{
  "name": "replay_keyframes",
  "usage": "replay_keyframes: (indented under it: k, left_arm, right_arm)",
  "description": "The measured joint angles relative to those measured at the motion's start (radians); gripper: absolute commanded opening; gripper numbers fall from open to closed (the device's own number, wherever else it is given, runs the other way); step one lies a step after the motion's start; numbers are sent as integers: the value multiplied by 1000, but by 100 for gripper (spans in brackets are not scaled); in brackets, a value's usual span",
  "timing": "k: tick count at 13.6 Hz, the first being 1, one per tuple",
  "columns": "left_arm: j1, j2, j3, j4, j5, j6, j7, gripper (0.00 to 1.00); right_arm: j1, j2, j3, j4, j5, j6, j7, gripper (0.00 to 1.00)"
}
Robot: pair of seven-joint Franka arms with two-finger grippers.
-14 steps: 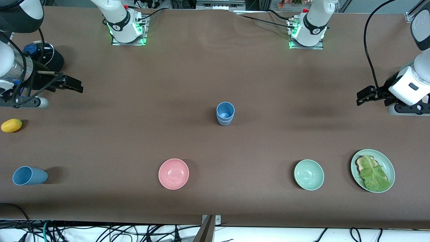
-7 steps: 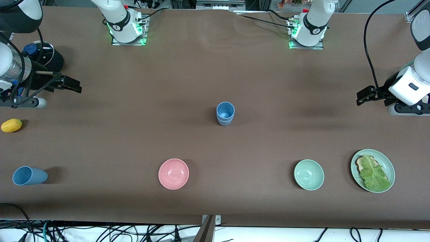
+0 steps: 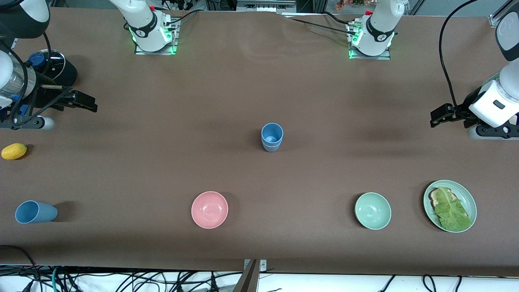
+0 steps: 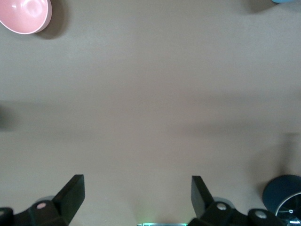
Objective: Stack blue cups with both arms
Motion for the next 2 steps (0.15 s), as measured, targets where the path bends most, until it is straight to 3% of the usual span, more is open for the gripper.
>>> replay_keyframes:
  k: [2]
  left_arm:
    - [0,1,0,0,0,0,0,100]
  right_arm:
    - [0,0,0,0,0,0,-5,100]
